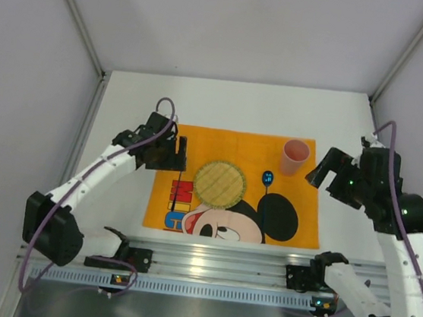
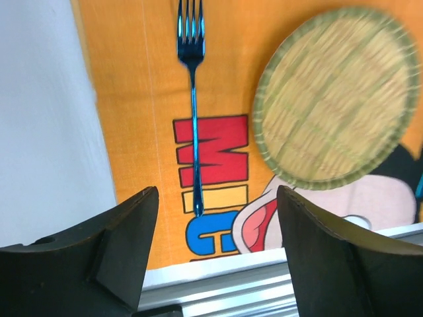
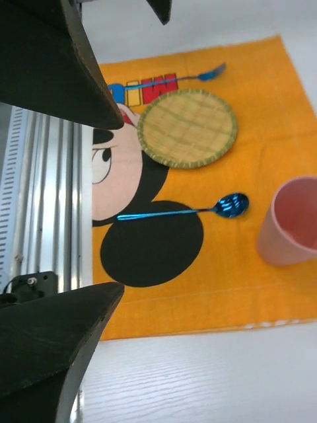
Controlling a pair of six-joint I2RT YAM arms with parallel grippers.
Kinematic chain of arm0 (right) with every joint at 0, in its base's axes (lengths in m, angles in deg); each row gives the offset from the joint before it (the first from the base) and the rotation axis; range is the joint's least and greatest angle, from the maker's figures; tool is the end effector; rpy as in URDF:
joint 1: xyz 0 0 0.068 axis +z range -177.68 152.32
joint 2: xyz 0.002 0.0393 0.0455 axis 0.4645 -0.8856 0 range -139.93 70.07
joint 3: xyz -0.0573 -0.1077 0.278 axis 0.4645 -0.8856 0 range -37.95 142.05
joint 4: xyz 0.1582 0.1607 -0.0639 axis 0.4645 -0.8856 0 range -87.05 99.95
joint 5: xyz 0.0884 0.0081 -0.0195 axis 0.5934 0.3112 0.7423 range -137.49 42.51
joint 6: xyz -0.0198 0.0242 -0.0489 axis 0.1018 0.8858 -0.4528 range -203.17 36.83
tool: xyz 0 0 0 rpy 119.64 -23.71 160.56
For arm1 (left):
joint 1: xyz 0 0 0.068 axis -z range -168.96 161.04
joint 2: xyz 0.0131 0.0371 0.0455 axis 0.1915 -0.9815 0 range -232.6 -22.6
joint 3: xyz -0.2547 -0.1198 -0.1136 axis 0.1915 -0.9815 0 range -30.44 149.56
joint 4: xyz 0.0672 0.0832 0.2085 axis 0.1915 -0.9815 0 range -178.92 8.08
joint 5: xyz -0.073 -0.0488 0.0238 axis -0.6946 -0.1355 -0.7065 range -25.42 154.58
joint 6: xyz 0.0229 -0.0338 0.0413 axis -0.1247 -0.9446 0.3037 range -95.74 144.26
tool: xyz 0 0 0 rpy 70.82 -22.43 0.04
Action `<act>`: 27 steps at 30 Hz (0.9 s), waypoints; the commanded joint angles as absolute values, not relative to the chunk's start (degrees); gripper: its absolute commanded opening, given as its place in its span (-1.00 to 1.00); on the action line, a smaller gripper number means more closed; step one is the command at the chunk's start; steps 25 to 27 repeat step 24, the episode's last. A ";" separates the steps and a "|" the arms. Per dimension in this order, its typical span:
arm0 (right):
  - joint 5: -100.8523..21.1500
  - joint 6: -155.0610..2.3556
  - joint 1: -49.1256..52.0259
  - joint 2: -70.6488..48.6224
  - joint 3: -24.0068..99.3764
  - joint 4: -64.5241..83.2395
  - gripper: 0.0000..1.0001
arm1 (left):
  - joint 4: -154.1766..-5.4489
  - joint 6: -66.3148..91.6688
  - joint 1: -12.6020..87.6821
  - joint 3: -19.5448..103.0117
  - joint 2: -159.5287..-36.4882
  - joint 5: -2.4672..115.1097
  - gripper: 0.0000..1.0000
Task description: Set the dinner table for one person
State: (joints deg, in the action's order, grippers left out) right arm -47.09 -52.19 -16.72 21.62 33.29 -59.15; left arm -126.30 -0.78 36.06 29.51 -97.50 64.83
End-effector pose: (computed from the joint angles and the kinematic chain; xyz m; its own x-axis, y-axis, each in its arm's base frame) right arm 0.0779 0.0154 0.3902 -0.7090 0.3870 -0.5896 0.1984 0.9117 0.3598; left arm 0.2048 -0.0954 0.3016 -0.8844 -0.0543 -0.4636 0.0515 0.9758 -0.2125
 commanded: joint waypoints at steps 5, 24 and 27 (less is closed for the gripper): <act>-40.99 -51.71 -17.04 44.29 20.69 -50.52 1.00 | -122.36 -2.72 36.27 26.18 -78.44 75.11 0.65; -41.60 -46.08 -17.13 55.84 14.43 -51.92 1.00 | -106.28 9.66 36.27 7.71 -53.88 86.82 0.67; -41.60 -46.08 -17.13 55.84 14.43 -51.92 1.00 | -106.28 9.66 36.27 7.71 -53.88 86.82 0.67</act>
